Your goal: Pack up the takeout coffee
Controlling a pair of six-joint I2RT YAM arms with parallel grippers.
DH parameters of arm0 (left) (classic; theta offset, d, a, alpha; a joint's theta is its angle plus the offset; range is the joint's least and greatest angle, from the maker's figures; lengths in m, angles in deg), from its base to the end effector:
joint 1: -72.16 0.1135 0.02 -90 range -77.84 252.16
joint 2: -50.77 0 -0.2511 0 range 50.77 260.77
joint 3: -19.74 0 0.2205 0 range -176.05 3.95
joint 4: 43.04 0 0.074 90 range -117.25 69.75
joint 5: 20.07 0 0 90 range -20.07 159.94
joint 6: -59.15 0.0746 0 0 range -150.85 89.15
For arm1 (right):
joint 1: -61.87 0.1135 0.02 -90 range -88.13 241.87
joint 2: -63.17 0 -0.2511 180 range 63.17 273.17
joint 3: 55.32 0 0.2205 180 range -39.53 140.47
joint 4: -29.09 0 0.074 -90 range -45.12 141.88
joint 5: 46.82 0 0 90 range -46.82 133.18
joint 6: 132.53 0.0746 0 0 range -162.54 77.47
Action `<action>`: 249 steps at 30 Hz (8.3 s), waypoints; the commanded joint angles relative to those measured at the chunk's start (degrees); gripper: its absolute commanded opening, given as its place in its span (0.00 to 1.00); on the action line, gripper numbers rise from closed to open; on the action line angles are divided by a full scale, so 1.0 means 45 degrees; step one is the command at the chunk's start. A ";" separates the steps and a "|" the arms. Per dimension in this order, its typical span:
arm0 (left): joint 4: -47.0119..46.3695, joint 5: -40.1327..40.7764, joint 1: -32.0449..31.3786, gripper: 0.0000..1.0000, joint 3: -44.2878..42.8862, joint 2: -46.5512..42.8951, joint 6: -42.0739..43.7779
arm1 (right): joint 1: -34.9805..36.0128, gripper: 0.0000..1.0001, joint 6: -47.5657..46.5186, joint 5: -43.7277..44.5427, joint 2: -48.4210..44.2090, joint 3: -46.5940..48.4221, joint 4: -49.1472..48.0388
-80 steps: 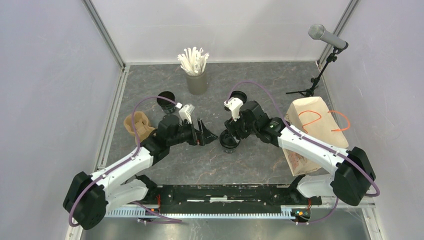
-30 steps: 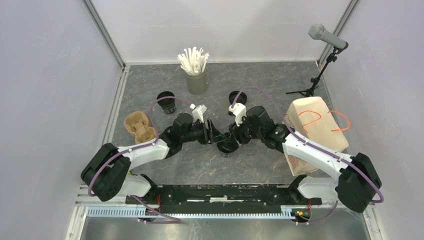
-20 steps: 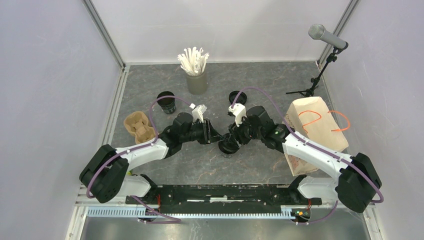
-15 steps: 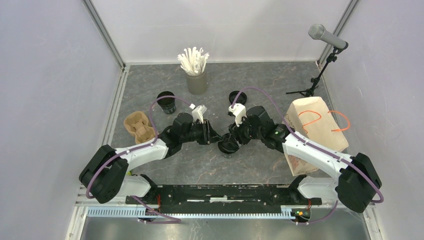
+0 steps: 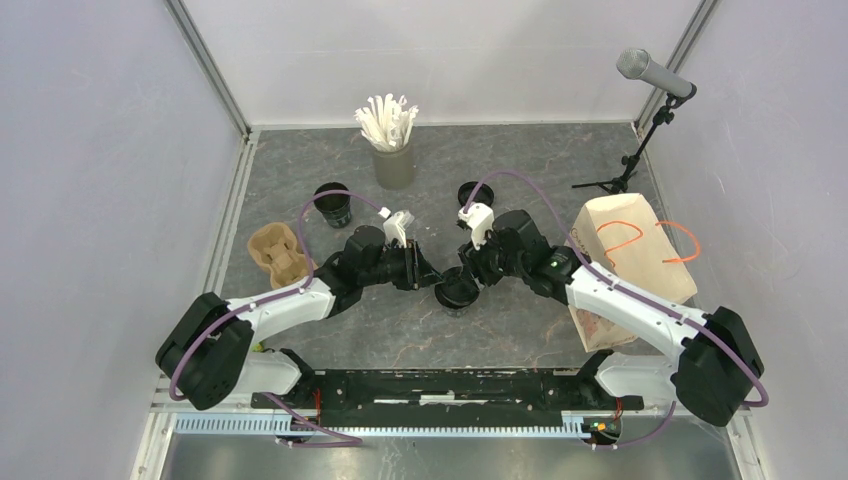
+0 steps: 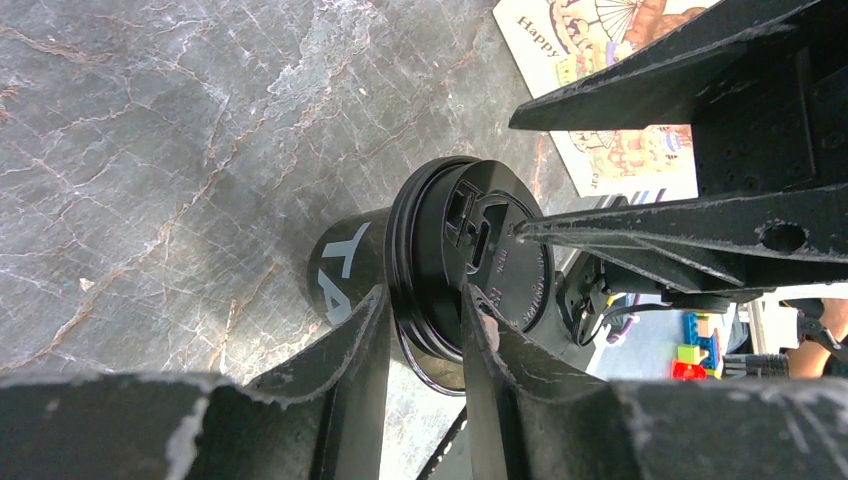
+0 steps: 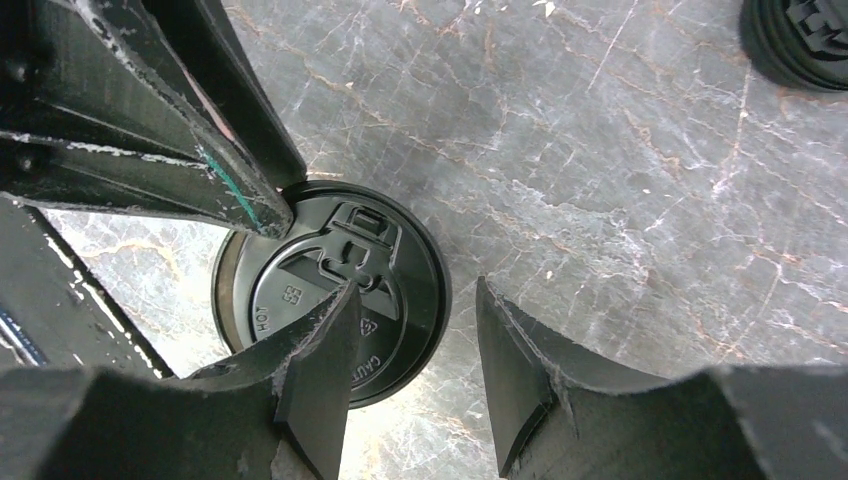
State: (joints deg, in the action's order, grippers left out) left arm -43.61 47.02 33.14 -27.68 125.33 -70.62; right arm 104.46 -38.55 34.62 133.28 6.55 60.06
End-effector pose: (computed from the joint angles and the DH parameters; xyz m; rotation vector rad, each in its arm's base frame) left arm 0.1969 -0.1970 0.1911 0.2638 2.2249 -1.2201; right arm 0.1893 0.1891 0.2246 -0.8431 2.1581 0.5937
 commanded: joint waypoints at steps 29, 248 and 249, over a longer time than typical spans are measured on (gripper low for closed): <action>0.0003 -0.0103 -0.0039 0.38 -0.0244 -0.0025 0.0889 | -0.0321 0.28 -0.1590 -0.0328 0.0799 0.0677 0.0033; 0.2015 0.0405 -0.0787 0.48 -0.1374 0.2612 0.2699 | -0.1426 0.32 0.0425 -0.1220 -0.2268 -0.1982 -0.1435; 0.2014 0.0395 -0.0786 0.48 -0.1373 0.2632 0.2717 | -0.1455 0.31 0.0439 -0.1414 -0.2162 -0.2045 -0.1574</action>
State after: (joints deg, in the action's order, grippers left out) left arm -41.89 46.86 29.66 -34.55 134.69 -63.73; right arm 98.60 -35.81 30.06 122.59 -3.96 55.86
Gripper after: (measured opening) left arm 0.488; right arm 0.328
